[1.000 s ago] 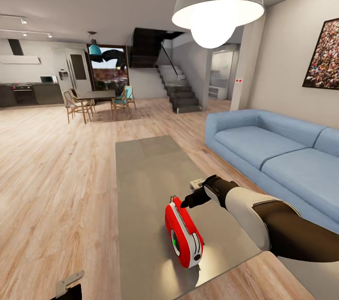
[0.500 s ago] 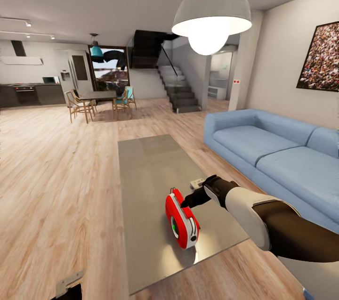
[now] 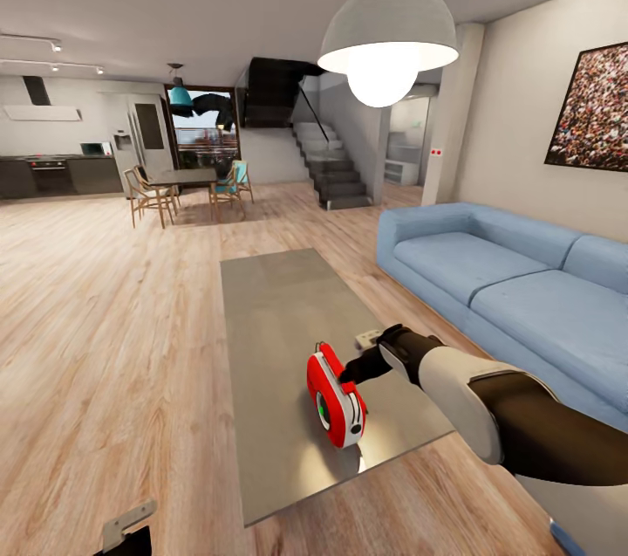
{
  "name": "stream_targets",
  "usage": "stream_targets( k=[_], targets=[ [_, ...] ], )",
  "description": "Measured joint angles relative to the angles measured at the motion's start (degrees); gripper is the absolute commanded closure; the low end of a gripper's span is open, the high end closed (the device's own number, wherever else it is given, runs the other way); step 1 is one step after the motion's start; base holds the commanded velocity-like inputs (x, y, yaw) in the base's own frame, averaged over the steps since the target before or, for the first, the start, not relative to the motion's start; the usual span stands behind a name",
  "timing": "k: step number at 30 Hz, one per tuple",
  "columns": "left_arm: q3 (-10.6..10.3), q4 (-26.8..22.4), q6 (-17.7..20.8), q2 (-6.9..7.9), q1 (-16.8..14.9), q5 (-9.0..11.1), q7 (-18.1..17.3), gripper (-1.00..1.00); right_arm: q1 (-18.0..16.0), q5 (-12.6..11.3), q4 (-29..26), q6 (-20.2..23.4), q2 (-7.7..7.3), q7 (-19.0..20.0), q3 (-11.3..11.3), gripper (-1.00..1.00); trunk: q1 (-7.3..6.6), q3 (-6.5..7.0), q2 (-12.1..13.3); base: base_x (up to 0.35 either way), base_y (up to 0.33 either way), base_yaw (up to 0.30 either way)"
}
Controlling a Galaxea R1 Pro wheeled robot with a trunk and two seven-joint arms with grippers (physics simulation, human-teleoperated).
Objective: Turn on the radio receiver that's on the table in the living room.
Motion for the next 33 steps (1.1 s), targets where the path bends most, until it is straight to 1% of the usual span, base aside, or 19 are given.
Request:
stream_targets(
  k=[2, 4, 6, 7, 8, 10, 15, 17, 19, 22, 27, 29, 30, 31, 33],
  targets=[
    [0.0, 0.0, 0.0, -0.03, 0.0, 0.0, -0.02, 1.0, 0.0, -0.05, 0.02, -0.01, -0.24, -0.2, 0.02, -1.0, 0.0, 0.0, 0.0, -0.002, 0.0, 0.0],
    [0.0, 0.0, 0.0, -0.01, 0.0, 0.0, 0.0, 1.0, 0.01, -0.1, 0.04, -0.02, -1.05, -0.48, 0.05, -1.0, 0.0, 0.0, 0.0, 0.0, 0.0, 0.0],
    [0.0, 0.0, 0.0, 0.0, 0.0, 0.01, 0.01, 1.0, 0.03, -0.29, 0.09, -0.03, -2.42, -1.35, 0.05, -1.0, 0.0, 0.0, 0.0, 0.0, 0.0, 0.0],
    [0.03, -0.01, 0.0, 0.04, 0.0, 0.01, 0.01, 1.0, 0.3, -0.38, 0.1, -0.06, -3.38, -1.92, 0.07, -1.0, 0.0, 0.0, 0.0, 0.0, 0.0, 0.0],
    [0.04, 0.0, 0.0, 0.05, 0.0, 0.0, 0.01, 1.0, 0.47, -0.45, 0.1, -0.07, -3.83, -2.15, -0.01, -1.0, 0.0, 0.0, 0.0, 0.0, 0.0, 0.0],
    [0.07, 0.0, 0.0, 0.08, 0.0, 0.01, 0.02, 1.0, 1.44, -0.53, 0.12, -0.1, -4.94, -2.69, -0.01, -1.0, 0.0, 0.0, 0.0, 0.0, 0.0, 0.0],
    [0.11, 0.0, 0.0, 0.12, 0.0, 0.0, 0.02, 1.0, 4.02, -0.59, 0.12, -0.11, -6.38, -3.07, -0.04, -1.0, 0.0, 0.0, 0.0, 0.0, 0.0, 0.0],
    [0.15, 0.0, 0.0, 0.38, 0.0, 0.04, 0.02, 1.0, 4.96, -0.59, 0.12, -0.1, -7.1, -3.12, -0.04, -1.0, 0.0, 0.0, 0.0, 0.0, 0.0, 0.0],
    [0.17, -0.01, 0.0, 0.68, 0.0, 0.08, 0.02, 1.0, 7.27, -0.57, 0.13, -0.08, -7.72, -3.12, -0.03, -1.0, 0.0, -0.01, 0.0, 0.0, 0.0, 0.0],
    [0.17, 0.0, 0.0, 0.76, 0.0, 0.08, 0.02, 1.0, 9.34, -0.55, 0.12, -0.1, -7.83, -3.08, -0.07, -1.0, 0.0, 0.0, 0.0, 0.0, 0.0, 0.0],
    [0.17, 0.0, 0.0, 0.79, 0.0, 0.07, 0.08, 1.0, 14.02, -0.41, 0.13, -0.58, -7.96, -3.17, -0.04, -1.0, 0.0, -0.01, 0.0, 0.0, 0.0, 0.0],
    [0.17, 0.0, 0.0, 0.8, 0.0, 0.03, 0.13, 1.0, 16.19, -0.38, 0.12, -1.79, -8.02, -3.27, -0.06, -1.0, 0.0, 0.0, 0.0, 0.0, 0.0, 0.0],
    [0.17, -0.01, 0.0, 0.8, 0.0, 0.03, 0.15, 1.0, 17.83, -0.35, 0.14, -3.24, -8.1, -3.66, -0.02, -1.0, 0.0, -0.01, 0.0, 0.0, 0.0, 0.0],
    [0.17, -0.01, 0.0, 0.8, 0.0, 0.02, 0.17, 1.0, 19.63, -0.37, 0.14, -5.12, -8.26, -4.59, -0.01, -1.0, 0.0, -0.01, 0.0, 0.0, 0.0, 0.0],
    [0.17, 0.06, 0.0, 0.8, 0.0, 0.02, 0.18, 1.0, 23.41, -0.45, 0.17, -9.35, -8.56, -8.04, -0.01, -1.0, 0.0, -0.01, 0.0, 0.0, 0.0, 0.0]
  ],
)
